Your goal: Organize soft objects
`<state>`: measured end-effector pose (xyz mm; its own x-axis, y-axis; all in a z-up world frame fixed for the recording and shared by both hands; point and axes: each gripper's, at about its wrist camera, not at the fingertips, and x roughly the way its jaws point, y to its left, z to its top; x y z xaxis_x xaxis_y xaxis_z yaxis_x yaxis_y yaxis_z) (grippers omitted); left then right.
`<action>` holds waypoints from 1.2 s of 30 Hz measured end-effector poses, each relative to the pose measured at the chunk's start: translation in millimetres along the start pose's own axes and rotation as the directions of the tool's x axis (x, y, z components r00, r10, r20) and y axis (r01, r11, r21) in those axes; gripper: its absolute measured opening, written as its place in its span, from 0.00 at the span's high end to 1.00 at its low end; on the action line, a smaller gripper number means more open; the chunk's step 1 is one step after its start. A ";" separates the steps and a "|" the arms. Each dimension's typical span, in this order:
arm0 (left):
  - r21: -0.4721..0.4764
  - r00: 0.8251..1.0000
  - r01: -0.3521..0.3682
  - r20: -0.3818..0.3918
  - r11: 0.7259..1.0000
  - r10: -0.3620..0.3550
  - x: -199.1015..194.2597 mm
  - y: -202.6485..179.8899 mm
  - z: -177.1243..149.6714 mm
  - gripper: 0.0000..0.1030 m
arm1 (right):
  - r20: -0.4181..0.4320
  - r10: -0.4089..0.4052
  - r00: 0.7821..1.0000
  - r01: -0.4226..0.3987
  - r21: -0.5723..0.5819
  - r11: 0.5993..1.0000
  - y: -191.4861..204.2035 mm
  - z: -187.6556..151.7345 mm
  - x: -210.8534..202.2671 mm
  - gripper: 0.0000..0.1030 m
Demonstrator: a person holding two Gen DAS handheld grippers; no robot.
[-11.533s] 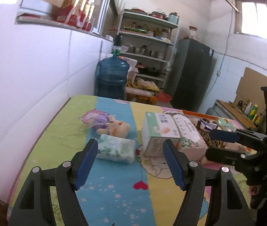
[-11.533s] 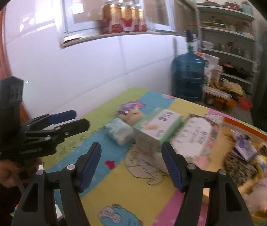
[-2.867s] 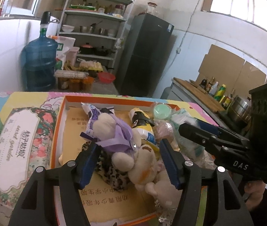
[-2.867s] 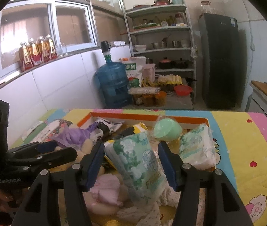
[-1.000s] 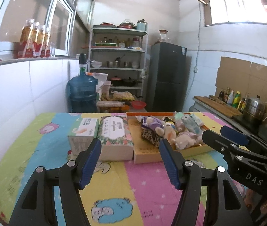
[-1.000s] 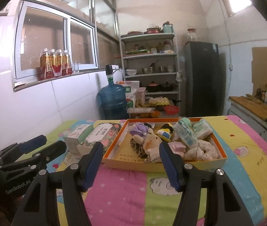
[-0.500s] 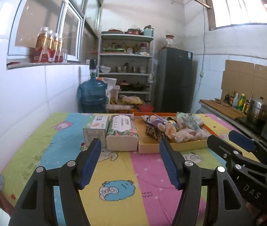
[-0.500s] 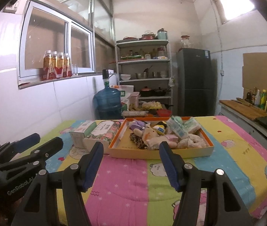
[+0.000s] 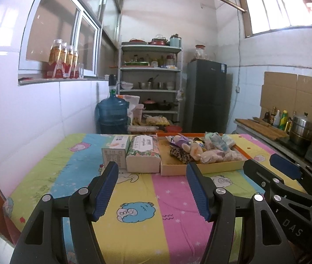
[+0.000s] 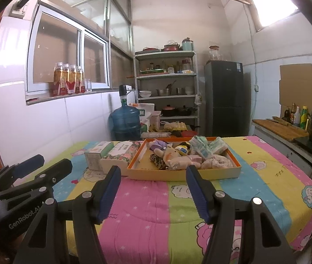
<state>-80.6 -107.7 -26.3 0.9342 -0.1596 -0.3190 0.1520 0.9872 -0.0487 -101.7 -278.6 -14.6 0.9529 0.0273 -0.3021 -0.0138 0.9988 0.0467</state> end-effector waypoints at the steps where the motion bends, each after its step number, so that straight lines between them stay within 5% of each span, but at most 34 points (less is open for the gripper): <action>1: 0.000 1.000 -0.002 0.002 1.000 0.002 -2.1 -0.4 -0.3 0.36 | 0.003 0.000 1.000 0.000 -0.002 1.000 0.5 0.2 -1.3 0.40; 36: 0.012 1.000 -0.002 0.021 1.000 0.002 -14.9 -2.0 4.8 0.35 | 0.023 0.007 1.000 -0.007 -0.005 1.000 3.8 0.9 -9.3 0.40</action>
